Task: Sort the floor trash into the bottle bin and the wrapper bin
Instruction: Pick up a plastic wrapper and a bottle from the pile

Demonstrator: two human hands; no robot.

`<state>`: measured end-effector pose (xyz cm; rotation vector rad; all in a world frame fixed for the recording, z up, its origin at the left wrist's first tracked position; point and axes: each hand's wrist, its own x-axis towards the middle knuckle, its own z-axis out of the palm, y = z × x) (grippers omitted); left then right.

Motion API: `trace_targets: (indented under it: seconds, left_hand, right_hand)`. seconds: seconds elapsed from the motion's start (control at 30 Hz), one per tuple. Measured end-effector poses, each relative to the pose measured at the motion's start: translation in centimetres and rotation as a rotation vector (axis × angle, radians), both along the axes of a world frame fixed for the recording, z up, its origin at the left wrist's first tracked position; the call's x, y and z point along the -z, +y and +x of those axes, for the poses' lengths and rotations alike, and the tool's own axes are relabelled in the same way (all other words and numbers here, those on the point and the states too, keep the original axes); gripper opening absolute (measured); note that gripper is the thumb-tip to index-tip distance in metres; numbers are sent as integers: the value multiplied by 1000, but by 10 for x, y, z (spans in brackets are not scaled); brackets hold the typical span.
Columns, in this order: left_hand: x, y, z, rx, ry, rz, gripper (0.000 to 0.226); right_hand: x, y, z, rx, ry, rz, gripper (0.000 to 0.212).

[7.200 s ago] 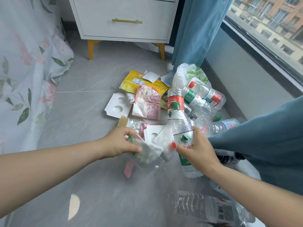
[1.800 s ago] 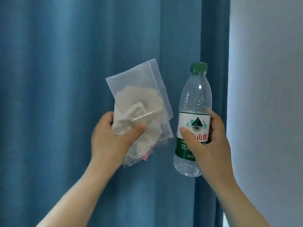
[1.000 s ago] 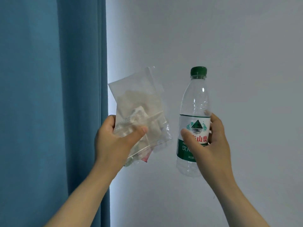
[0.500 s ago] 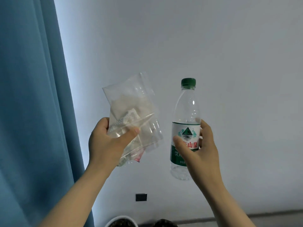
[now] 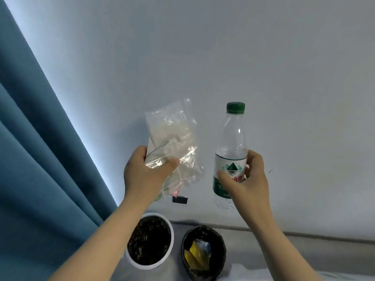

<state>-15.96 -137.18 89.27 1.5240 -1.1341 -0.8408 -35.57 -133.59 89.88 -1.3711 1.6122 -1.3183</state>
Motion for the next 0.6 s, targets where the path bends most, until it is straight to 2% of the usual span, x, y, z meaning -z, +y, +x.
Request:
trace_targets:
  seconds: [0.2,0.47,0.6]
  left_hand:
    - [81,-31,18,-58,-30,177,31]
    - [211,-36,70,-111,-91,417,36]
    - [288,-26,93,-154,-126,557,31]
  right_hand:
    - [80,-46,21,-59,36,174,54]
    - [205,-64,70,-112,94,426,60]
    - [280,-63,88,-140,147,587,49]
